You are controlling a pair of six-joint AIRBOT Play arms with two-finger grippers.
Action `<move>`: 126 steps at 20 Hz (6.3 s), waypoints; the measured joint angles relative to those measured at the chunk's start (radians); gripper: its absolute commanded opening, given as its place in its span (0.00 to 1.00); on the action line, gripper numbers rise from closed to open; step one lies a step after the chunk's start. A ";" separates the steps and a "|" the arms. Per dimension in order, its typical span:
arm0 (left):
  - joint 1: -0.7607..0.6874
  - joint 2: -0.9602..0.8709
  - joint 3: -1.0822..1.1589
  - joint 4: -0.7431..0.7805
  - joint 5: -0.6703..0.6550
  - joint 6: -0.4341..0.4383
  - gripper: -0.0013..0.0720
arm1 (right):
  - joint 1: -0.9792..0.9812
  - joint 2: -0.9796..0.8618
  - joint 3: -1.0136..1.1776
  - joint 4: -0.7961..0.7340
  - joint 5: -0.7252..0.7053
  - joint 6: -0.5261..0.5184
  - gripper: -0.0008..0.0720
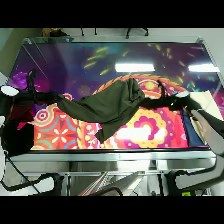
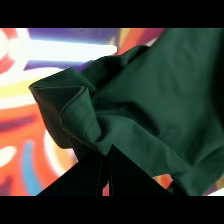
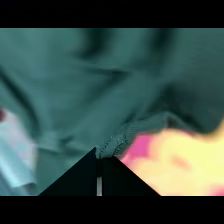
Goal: Fold the shirts.
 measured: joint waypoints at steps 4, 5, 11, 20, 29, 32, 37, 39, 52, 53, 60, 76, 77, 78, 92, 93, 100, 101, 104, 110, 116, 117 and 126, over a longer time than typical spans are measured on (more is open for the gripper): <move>0.003 0.127 0.245 -0.117 -0.099 -0.001 0.04 | -0.110 0.219 0.306 0.097 0.090 0.005 0.04; 0.010 0.171 0.330 -0.136 -0.102 -0.005 0.04 | -0.158 0.259 0.409 0.112 0.095 0.026 0.04; 0.174 0.426 0.806 -0.166 -0.024 -0.053 0.04 | -0.473 0.380 0.935 0.145 0.116 0.115 0.04; 0.405 0.525 0.550 -0.348 -0.020 0.039 0.04 | -0.513 0.290 0.932 0.246 0.165 0.091 0.04; -0.087 -0.036 0.264 -0.180 0.180 0.098 0.64 | -0.132 -0.191 0.630 0.037 -0.008 0.013 0.35; -0.138 -0.230 0.321 -0.132 0.242 0.077 0.98 | -0.115 -0.337 0.615 0.027 -0.088 0.007 0.39; -0.071 -0.377 0.534 -0.100 0.082 -0.034 0.98 | -0.191 -0.352 0.610 -0.051 -0.057 0.032 0.39; -0.019 -0.395 0.581 -0.082 -0.060 -0.093 0.98 | -0.239 -0.319 0.606 -0.154 0.018 0.085 0.43; 0.067 -0.006 -0.284 0.055 -0.221 -0.205 0.98 | -0.330 -0.312 0.383 -0.572 0.235 0.191 0.65; 0.067 0.028 -0.332 0.058 -0.205 -0.204 0.98 | -0.323 -0.322 0.380 -0.571 0.245 0.188 0.64; 0.073 0.201 -0.544 0.069 -0.098 -0.201 0.98 | -0.261 -0.352 0.371 -0.567 0.297 0.135 0.04; -0.113 -0.040 -0.531 -0.067 0.045 -0.091 0.03 | -0.256 -0.168 0.313 -0.534 0.383 0.204 0.04; -0.122 -0.040 -0.505 -0.054 0.036 -0.086 0.03 | -0.256 -0.154 0.309 -0.514 0.385 0.206 0.04; -0.126 -0.027 -0.470 -0.062 0.010 -0.084 0.03 | -0.258 -0.136 0.307 -0.487 0.386 0.206 0.04; 0.276 0.497 0.912 -0.223 -0.143 -0.169 0.04 | -0.549 0.471 0.771 0.472 0.012 -0.158 0.04; 0.345 0.527 0.920 -0.226 -0.133 -0.171 0.04 | -0.564 0.503 0.789 0.455 -0.026 -0.172 0.04; 0.439 0.547 0.763 -0.309 -0.053 -0.113 0.04 | -0.631 0.467 0.832 0.375 -0.031 -0.176 0.04; 0.399 0.515 0.746 -0.318 -0.055 -0.105 0.04 | -0.626 0.425 0.829 0.371 0.005 -0.156 0.04; 0.205 0.385 0.662 -0.273 -0.067 -0.098 0.04 | -0.515 0.269 0.789 0.270 0.067 -0.096 0.04; -0.109 0.010 0.431 -0.014 -0.056 -0.132 0.04 | -0.180 -0.149 0.694 -0.106 0.031 0.018 0.04; -0.122 -0.442 0.519 0.095 -0.042 -0.186 0.03 | -0.105 -0.555 0.768 -0.121 -0.125 0.051 0.04; -0.122 -0.500 0.583 0.100 -0.054 -0.197 0.03 | -0.103 -0.599 0.809 -0.119 -0.137 0.063 0.04; -0.129 -0.558 0.824 0.137 -0.029 -0.291 0.03 | -0.148 -0.636 0.989 -0.117 -0.174 0.109 0.04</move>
